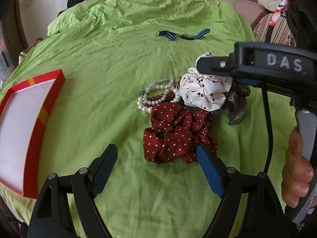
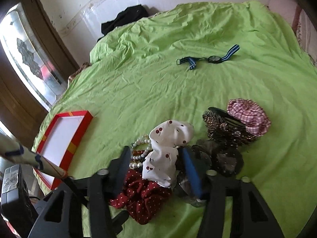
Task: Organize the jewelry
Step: 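Grasp the red polka-dot scrunchie with the left tool while the right tool grasps the white cherry scrunchie, then carry both scrunchies into the red-rimmed tray and open both tools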
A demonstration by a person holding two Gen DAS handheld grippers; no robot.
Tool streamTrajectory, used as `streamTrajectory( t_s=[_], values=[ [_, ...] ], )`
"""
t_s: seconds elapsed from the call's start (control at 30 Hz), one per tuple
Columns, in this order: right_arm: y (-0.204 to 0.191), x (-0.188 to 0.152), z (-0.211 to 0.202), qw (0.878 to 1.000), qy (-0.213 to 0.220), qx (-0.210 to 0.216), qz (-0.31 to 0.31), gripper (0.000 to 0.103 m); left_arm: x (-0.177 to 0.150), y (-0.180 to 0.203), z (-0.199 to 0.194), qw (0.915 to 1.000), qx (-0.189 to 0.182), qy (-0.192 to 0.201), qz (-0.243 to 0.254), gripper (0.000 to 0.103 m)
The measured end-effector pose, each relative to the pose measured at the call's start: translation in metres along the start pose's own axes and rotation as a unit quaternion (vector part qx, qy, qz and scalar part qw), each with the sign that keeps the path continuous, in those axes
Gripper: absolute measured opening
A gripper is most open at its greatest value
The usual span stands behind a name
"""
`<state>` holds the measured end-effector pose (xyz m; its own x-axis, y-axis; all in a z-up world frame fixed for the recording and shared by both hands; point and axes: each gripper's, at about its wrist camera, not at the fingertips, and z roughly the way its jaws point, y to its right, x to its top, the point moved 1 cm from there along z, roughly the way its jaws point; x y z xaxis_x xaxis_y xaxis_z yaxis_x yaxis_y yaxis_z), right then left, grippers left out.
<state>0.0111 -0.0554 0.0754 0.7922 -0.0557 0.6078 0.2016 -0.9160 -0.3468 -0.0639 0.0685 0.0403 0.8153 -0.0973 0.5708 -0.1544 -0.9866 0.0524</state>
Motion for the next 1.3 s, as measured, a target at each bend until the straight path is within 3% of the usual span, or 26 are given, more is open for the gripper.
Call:
streamTrajectory(
  t_s=[0.03, 0.1, 0.17, 0.2, 0.23, 0.3, 0.37, 0.6, 1.0, 1.3],
  values=[
    [0.001, 0.0, 0.004, 1.0, -0.007, -0.001, -0.001, 0.032, 0.001, 0.001, 0.004, 1.0, -0.004, -0.003, 0.0, 0.082],
    [0.005, 0.0, 0.009, 1.0, -0.016, 0.001, 0.003, 0.021, 0.004, 0.004, 0.012, 0.9999, -0.014, -0.007, 0.001, 0.082],
    [0.009, -0.001, 0.008, 1.0, -0.015, 0.001, 0.008, 0.017, 0.005, 0.006, 0.019, 0.9995, -0.029, -0.011, 0.0, 0.076],
    [0.01, -0.001, 0.007, 1.0, -0.014, 0.002, 0.01, 0.014, 0.006, 0.007, 0.022, 0.9992, -0.038, -0.015, -0.001, 0.066],
    [0.011, -0.001, 0.005, 1.0, -0.012, 0.001, 0.011, 0.013, 0.008, 0.009, 0.027, 0.9984, -0.051, -0.023, -0.003, 0.047],
    [0.011, -0.001, -0.001, 1.0, -0.008, -0.002, 0.014, 0.012, 0.009, 0.01, 0.032, 0.9973, -0.065, -0.035, -0.009, 0.023],
    [0.01, 0.0, -0.006, 1.0, -0.004, -0.004, 0.013, 0.011, 0.01, 0.01, 0.028, 0.9967, -0.074, -0.031, -0.016, 0.017],
    [-0.001, 0.003, -0.033, 1.0, 0.016, -0.01, 0.009, 0.011, 0.009, 0.002, -0.011, 0.9978, -0.064, 0.004, -0.017, 0.015],
    [-0.039, -0.002, -0.076, 0.999, 0.04, -0.02, -0.023, 0.011, 0.003, -0.015, -0.086, 0.9968, 0.019, 0.078, 0.005, 0.015],
    [-0.069, -0.007, -0.077, 0.998, 0.036, -0.008, -0.044, 0.011, 0.001, -0.066, -0.123, 0.9922, 0.049, 0.111, -0.03, 0.015]
  ],
)
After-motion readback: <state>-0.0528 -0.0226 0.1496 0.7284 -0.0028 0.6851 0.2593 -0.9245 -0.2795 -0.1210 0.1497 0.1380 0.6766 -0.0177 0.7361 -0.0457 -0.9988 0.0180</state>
